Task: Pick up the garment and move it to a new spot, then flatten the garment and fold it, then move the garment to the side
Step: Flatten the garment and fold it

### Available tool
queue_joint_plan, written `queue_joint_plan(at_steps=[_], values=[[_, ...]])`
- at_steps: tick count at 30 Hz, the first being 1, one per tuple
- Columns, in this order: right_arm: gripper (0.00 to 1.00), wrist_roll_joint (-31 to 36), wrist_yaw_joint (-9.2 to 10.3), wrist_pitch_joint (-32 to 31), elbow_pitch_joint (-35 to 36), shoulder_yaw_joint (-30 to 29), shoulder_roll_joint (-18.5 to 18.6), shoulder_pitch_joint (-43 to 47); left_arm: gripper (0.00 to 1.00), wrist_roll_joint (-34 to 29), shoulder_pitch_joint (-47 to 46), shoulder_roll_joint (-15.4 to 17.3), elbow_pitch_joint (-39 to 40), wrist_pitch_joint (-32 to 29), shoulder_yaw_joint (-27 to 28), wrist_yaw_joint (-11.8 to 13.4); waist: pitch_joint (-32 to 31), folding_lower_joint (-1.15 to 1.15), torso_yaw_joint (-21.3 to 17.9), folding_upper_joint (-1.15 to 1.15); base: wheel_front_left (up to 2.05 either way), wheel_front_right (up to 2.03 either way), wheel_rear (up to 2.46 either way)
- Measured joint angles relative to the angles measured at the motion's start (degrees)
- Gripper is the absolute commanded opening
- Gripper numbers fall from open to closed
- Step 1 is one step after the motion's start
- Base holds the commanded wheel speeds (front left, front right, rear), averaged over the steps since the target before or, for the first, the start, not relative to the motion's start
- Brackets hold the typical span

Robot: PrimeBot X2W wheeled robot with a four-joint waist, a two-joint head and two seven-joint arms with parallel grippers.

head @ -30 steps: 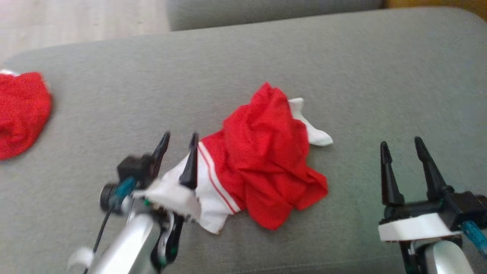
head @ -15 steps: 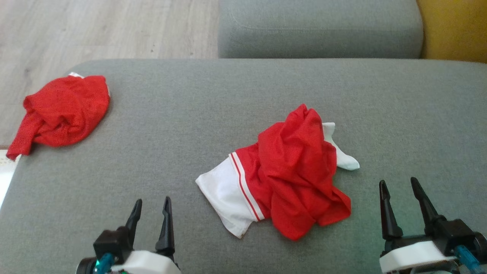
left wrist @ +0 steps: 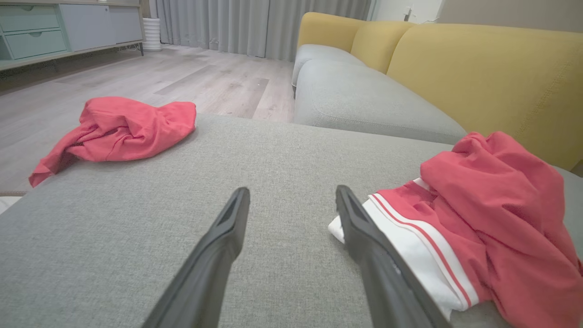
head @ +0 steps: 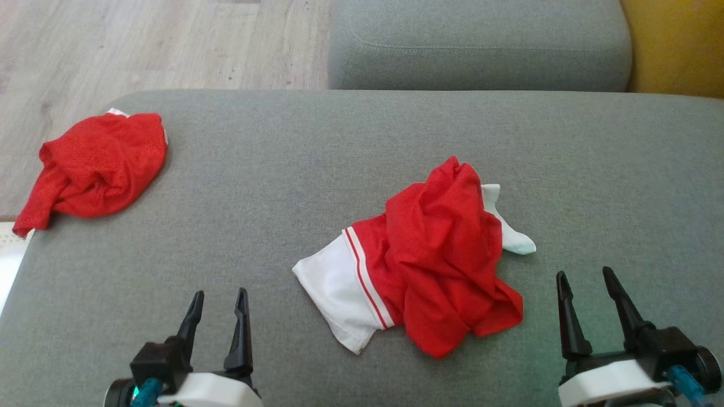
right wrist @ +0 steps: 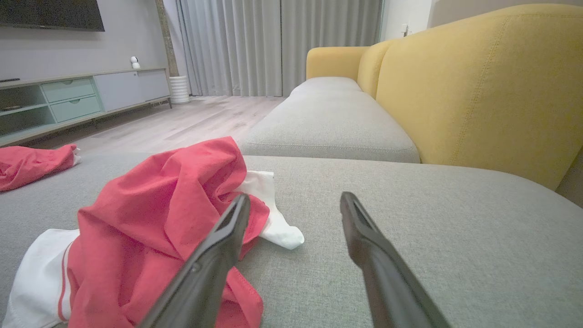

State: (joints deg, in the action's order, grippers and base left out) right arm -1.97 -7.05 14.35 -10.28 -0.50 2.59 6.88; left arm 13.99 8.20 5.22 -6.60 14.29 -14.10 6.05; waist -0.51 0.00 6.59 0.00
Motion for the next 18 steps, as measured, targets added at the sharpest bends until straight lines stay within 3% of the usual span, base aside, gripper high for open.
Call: queue_joint_plan(at_steps=[5,8,13,18], values=[[1.0,-0.08,0.0,0.0,-0.04,0.58,-0.01,-0.31,1.0,-0.29,-0.48,-0.76,-0.9,0.0,-0.13,-1.71,1.0,0.0,-0.65,0.0,0.0,0.0,0.0],[1.0,-0.07,0.0,0.0,0.04,1.13,-0.01,-0.7,1.0,-0.29,-3.11,-1.1,-5.41,-0.57,-2.14,-2.66,1.81,0.0,-1.34,0.0,0.0,0.0,0.0],[1.0,-0.07,0.0,0.01,0.45,2.12,-0.01,-2.1,1.0,0.33,-9.57,-1.8,-11.98,-6.34,-4.22,-3.14,3.1,0.0,-2.85,0.0,0.0,0.0,0.0],[1.0,-0.07,0.0,0.01,1.37,3.3,-0.01,-3.98,1.0,5.77,-16.2,-2.18,-18.29,-15.03,-4.92,-3.43,5.15,0.0,-5.37,0.0,0.0,0.0,0.0]])
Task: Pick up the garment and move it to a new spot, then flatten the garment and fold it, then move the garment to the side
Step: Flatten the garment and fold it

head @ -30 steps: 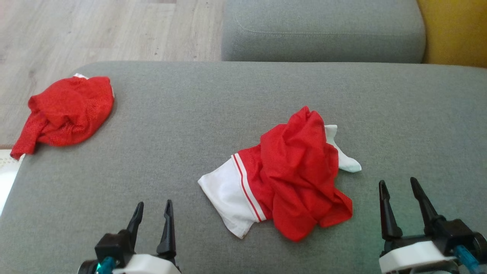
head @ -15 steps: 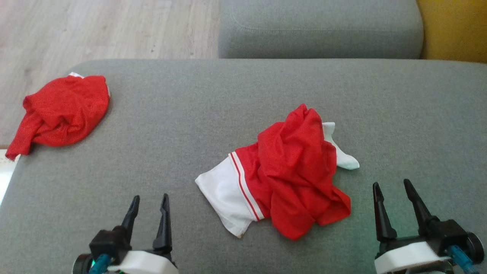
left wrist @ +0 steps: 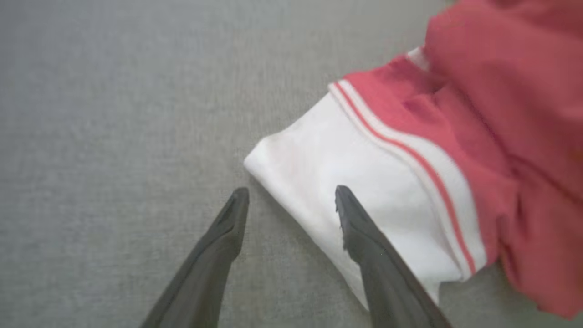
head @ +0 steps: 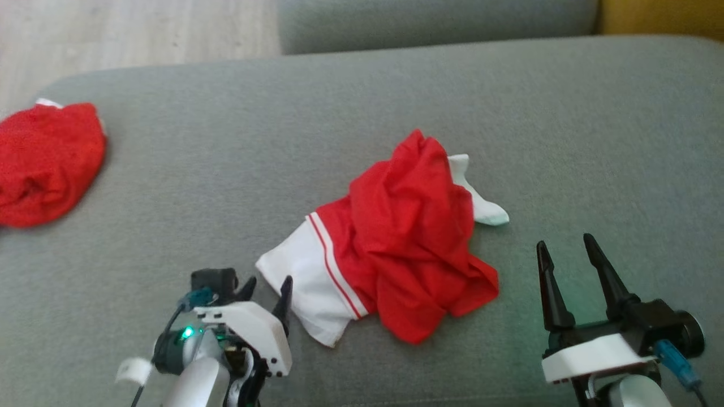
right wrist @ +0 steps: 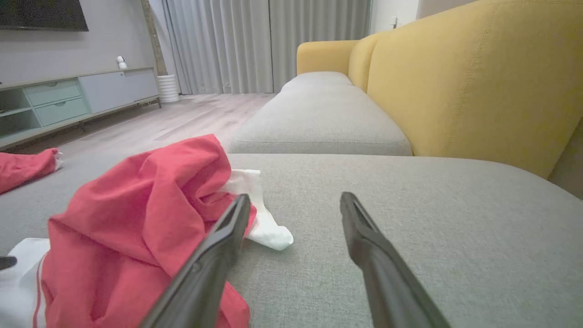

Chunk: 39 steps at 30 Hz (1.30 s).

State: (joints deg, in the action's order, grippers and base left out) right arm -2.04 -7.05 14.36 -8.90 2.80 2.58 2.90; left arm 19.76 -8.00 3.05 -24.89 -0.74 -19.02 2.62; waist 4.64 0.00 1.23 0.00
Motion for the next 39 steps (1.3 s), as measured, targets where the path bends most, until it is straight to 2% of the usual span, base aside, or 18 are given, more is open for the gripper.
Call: queue_joint_plan(at_steps=[4,6,7,8,14,16,20,23,27,33,39], values=[[1.0,-0.01,0.0,0.01,0.14,0.08,0.01,-0.26,1.0,2.61,-2.84,-0.3,-5.16,-5.68,-0.56,1.98,2.14,0.0,-2.56,0.0,0.0,0.0,0.0],[1.0,-0.1,0.0,0.0,0.15,0.16,-0.01,-0.59,1.0,3.45,-4.13,-0.25,-5.68,-6.49,-0.33,1.94,2.92,0.0,-3.45,0.0,0.0,0.0,0.0],[1.0,-0.41,0.0,0.0,0.18,0.11,0.0,-0.94,0.62,4.41,-4.79,-0.24,-5.83,-6.49,-0.22,1.87,3.29,0.0,-3.85,0.0,0.0,0.0,0.0],[1.0,-0.56,0.0,0.01,0.27,0.07,0.0,-1.33,0.0,5.13,-5.39,-0.22,-6.0,-6.47,-0.25,1.64,3.62,0.0,-4.18,0.0,0.0,0.0,0.0],[1.0,-0.58,0.0,0.01,0.51,-0.22,0.0,-2.22,0.0,10.43,-6.39,-0.18,-5.3,-6.21,-2.18,-1.36,4.24,0.0,-4.8,0.0,0.0,0.0,0.0],[1.0,-0.58,0.0,0.01,0.49,-0.37,0.0,-2.22,0.0,13.6,-6.37,-0.34,-3.38,-5.64,-2.54,-1.62,3.97,0.0,-4.5,0.0,0.0,0.0,0.0],[1.0,-0.58,0.0,0.01,0.48,-0.54,0.0,-2.21,0.0,16.12,-8.03,-0.51,3.79,-4.15,-0.86,-0.97,3.09,0.0,-3.58,0.0,0.0,0.0,0.0],[1.0,-0.59,0.0,0.01,0.48,-0.53,0.0,-2.19,0.0,14.91,-13.65,1.48,9.31,-4.81,0.48,0.13,2.25,0.0,-2.68,0.0,0.0,0.0,0.0],[1.0,-1.0,0.0,0.01,0.43,0.03,0.0,-2.18,0.0,13.54,-23.31,5.88,14.04,-9.25,2.45,0.76,1.04,0.0,-1.94,0.0,0.0,0.0,0.0],[1.0,-1.15,0.0,0.01,0.11,0.69,0.0,-2.17,0.0,11.6,-36.09,10.27,15.11,-15.24,3.33,0.66,-0.47,0.0,-2.57,0.0,0.0,0.0,0.0],[1.0,-2.0,0.0,0.01,-0.48,1.48,0.01,-2.09,0.0,8.62,-45.2,11.87,11.85,-16.4,2.63,-0.21,-1.82,0.0,-4.06,0.0,0.0,0.0,0.0]])
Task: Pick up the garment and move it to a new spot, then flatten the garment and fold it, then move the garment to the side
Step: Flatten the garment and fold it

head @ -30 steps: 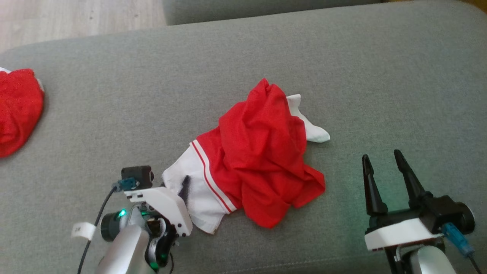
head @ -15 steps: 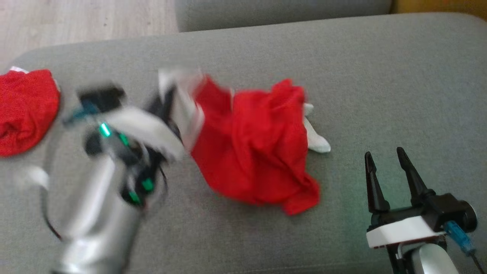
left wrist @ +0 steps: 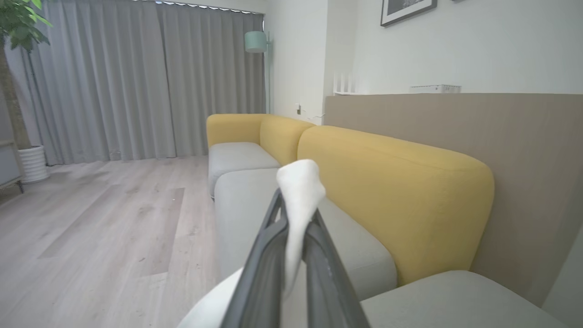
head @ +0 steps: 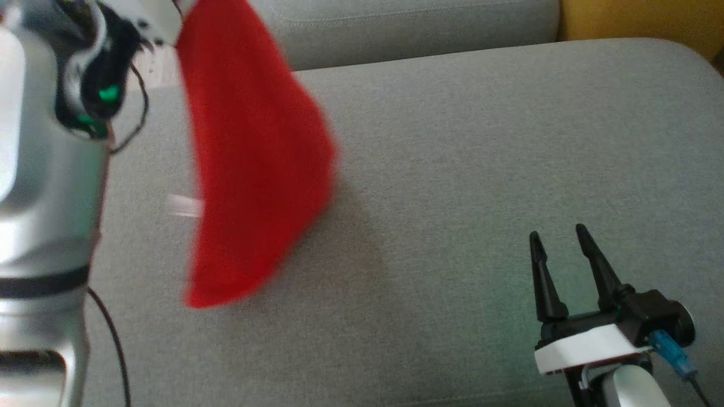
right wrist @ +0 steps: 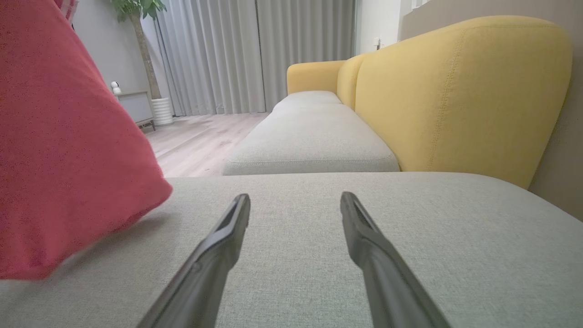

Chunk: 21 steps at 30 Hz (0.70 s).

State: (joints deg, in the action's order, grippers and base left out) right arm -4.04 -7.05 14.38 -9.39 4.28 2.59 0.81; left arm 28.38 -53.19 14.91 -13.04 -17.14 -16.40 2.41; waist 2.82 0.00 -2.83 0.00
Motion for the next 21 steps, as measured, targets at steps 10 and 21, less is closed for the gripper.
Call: queue_joint_plan(at_steps=[10,21], values=[[1.0,-0.01,0.0,0.0,-0.26,0.67,0.0,0.77,0.0,-0.18,-6.64,-3.42,-6.69,-1.87,-6.1,-5.0,-0.73,0.0,-2.42,0.0,0.0,0.0,0.0],[1.0,-1.64,0.0,0.0,-0.31,2.88,0.01,-0.98,0.0,4.78,10.84,-12.66,-12.72,4.13,-24.8,-3.79,1.66,0.0,-7.0,0.0,0.0,0.0,0.0]])
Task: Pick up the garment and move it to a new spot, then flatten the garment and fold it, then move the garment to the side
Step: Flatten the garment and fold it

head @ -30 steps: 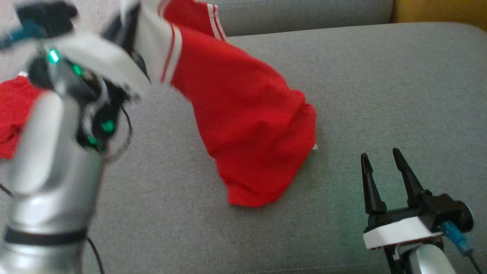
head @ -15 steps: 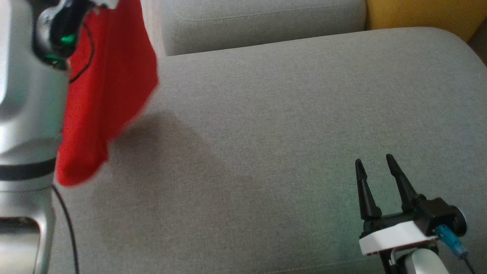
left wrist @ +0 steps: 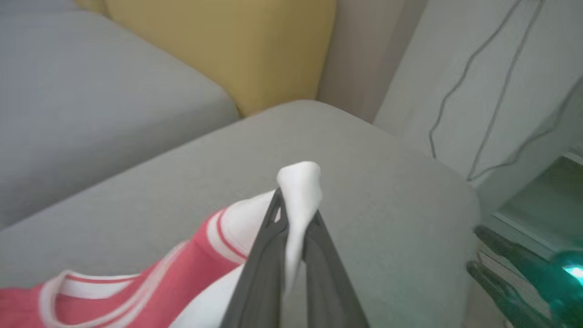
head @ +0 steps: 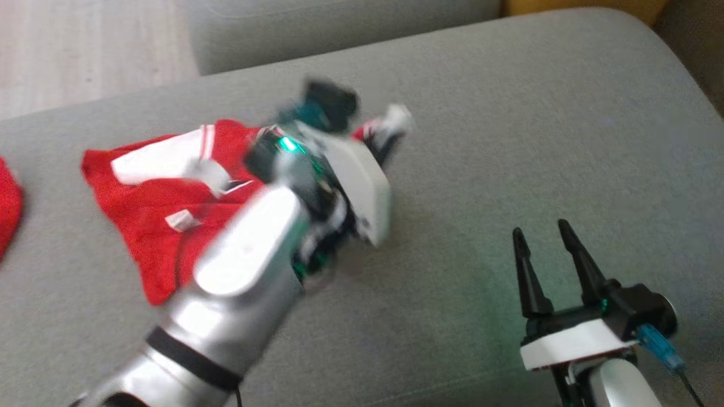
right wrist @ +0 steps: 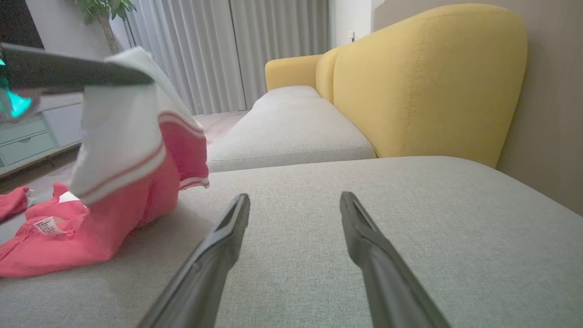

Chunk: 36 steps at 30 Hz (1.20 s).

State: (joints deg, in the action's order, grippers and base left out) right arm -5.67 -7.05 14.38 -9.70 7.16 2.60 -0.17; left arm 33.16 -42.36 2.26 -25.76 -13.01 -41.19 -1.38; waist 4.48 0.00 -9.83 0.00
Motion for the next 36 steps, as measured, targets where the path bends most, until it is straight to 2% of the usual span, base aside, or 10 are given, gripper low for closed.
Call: queue_joint_plan(at_steps=[3,6,12,13,14,21,26,28,33,36], values=[[1.0,-0.43,0.0,0.0,-0.05,1.3,-0.01,-1.36,0.0,2.49,0.53,0.18,1.21,3.26,-10.25,2.56,1.27,0.0,-2.09,0.0,0.0,0.0,0.0],[1.0,-1.09,0.0,0.0,-0.12,1.38,0.01,-2.78,0.0,5.52,-0.13,0.07,1.48,5.7,-17.51,4.39,2.76,0.0,-4.2,0.0,0.0,0.0,0.0],[1.0,-1.56,0.0,0.0,-0.34,0.88,0.01,-3.54,0.0,9.44,-2.87,0.35,0.82,11.12,-24.64,7.04,5.14,0.0,-6.86,0.0,0.0,0.0,0.0],[1.0,-1.57,0.0,0.0,-0.34,0.87,0.01,-3.54,0.37,10.31,-3.42,0.36,0.68,12.52,-25.54,7.66,5.53,0.0,-7.22,0.0,0.0,0.0,0.0],[1.0,-1.66,0.0,0.0,-0.34,0.88,0.01,-3.56,1.0,11.12,-4.02,0.37,0.37,13.4,-26.59,8.22,5.83,0.0,-7.5,0.0,0.0,0.0,0.0],[1.0,-1.91,0.0,0.0,-0.37,-0.46,0.01,-3.71,1.0,17.17,-5.3,0.43,0.83,15.91,-30.89,10.57,5.55,0.0,-6.58,0.0,0.0,0.0,0.0],[1.0,-1.89,0.0,0.0,-0.27,-1.14,0.01,-3.27,1.0,20.03,-4.15,0.45,0.23,19.54,-29.82,14.19,3.46,0.0,-5.01,0.0,0.0,0.0,0.0],[1.0,-1.87,0.0,0.0,-0.15,-2.0,0.01,-2.25,1.0,21.17,-2.05,1.6,-0.18,21.08,-27.78,15.91,2.63,0.0,-4.2,0.0,0.0,0.0,0.0],[1.0,-1.26,0.0,0.0,0.54,-3.05,0.01,-0.09,1.0,23.92,4.72,10.81,-0.99,22.1,-23.79,21.13,1.36,0.0,-1.76,0.0,0.0,0.0,0.0],[1.0,-0.88,0.0,0.0,0.91,-3.36,0.01,-0.01,1.0,25.21,7.25,16.18,-1.82,19.95,-22.61,23.72,1.14,0.0,-0.35,0.0,0.0,0.0,0.0]])
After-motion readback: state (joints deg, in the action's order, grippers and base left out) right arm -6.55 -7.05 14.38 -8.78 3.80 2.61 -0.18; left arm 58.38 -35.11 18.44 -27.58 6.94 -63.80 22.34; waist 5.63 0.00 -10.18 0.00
